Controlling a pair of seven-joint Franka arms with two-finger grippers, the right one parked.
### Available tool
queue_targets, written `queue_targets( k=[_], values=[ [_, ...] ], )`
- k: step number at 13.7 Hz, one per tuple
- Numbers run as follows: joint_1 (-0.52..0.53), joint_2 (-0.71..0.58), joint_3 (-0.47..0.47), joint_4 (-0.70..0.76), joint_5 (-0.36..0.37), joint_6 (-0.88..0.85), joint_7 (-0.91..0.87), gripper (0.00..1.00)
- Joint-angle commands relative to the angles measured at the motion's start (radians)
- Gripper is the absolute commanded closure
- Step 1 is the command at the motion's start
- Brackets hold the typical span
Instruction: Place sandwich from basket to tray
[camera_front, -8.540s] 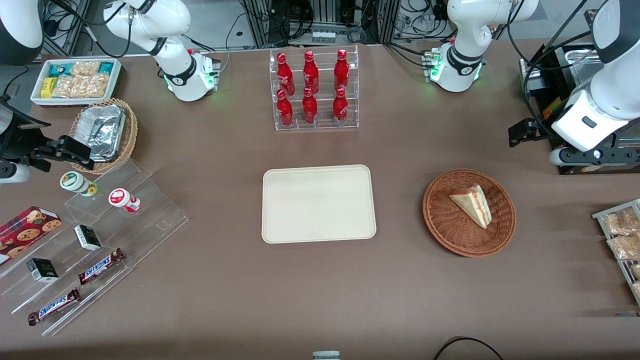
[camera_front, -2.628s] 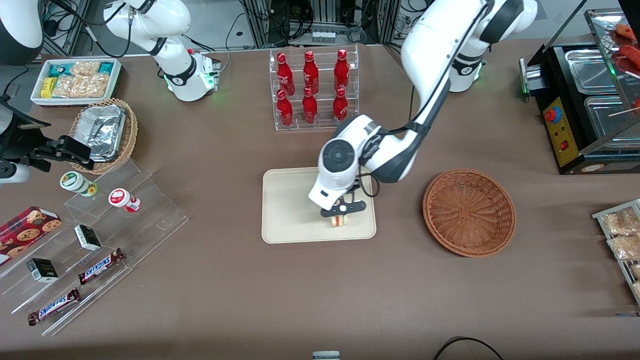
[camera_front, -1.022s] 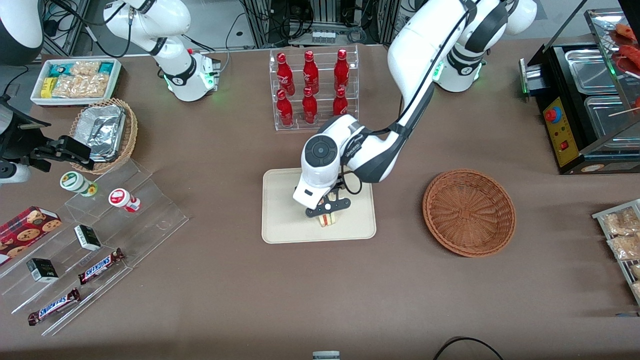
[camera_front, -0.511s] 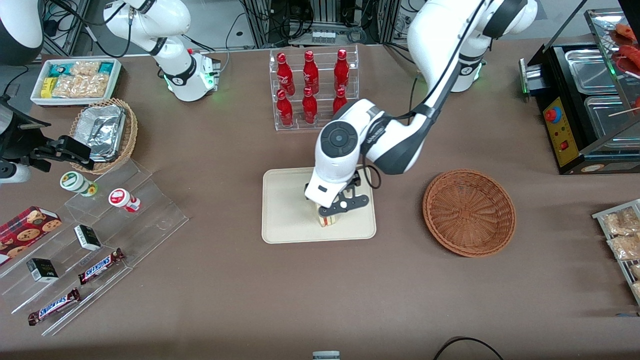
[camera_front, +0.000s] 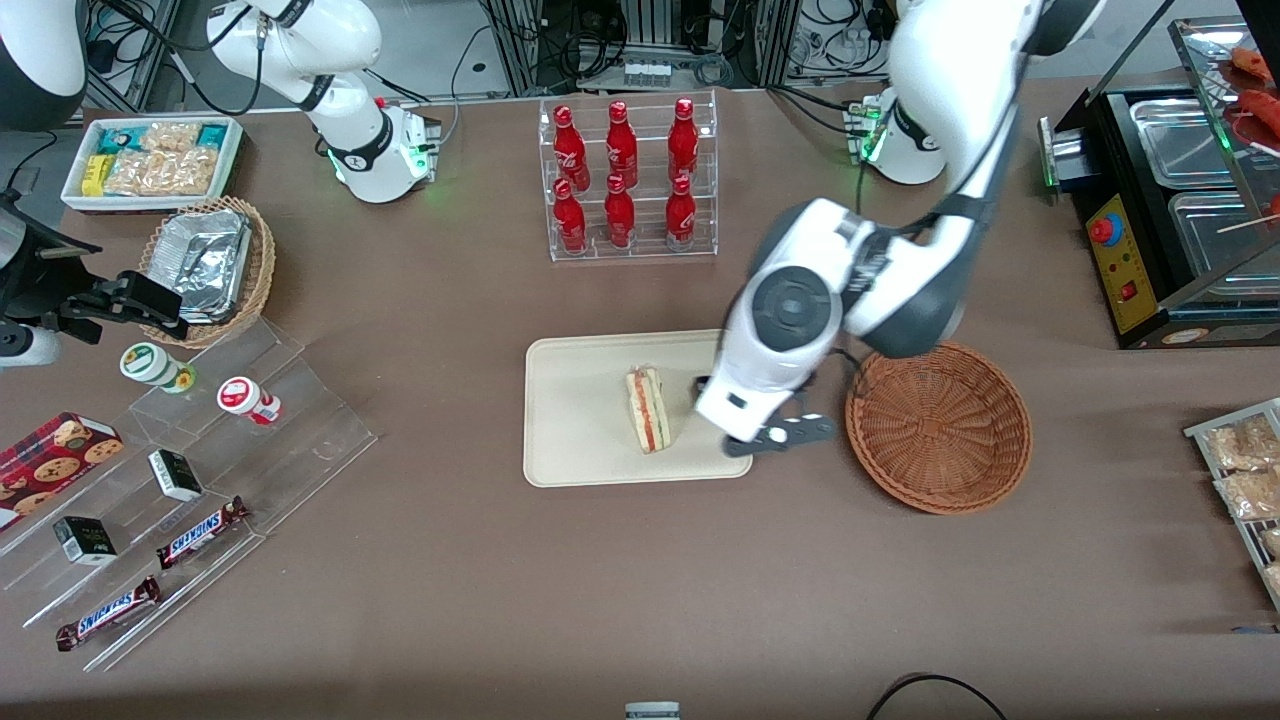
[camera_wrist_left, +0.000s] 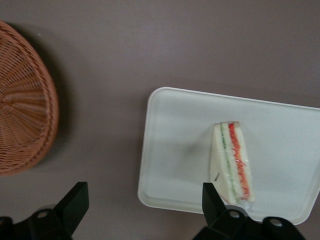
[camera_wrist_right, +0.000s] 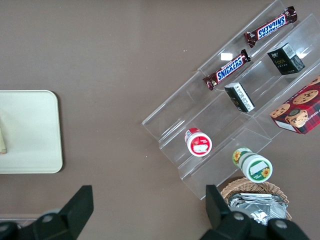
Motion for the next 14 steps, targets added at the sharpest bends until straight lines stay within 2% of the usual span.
queue_targets(
  k=[1, 9, 14],
  values=[
    [0.067, -0.107, -0.003, -0.129, -0.017, -0.006, 0.114, 0.0],
    [0.275, -0.314, -0.003, -0.336, -0.017, -0.01, 0.449, 0.0],
    [0.395, -0.405, -0.002, -0.347, -0.017, -0.136, 0.631, 0.0]
  ],
)
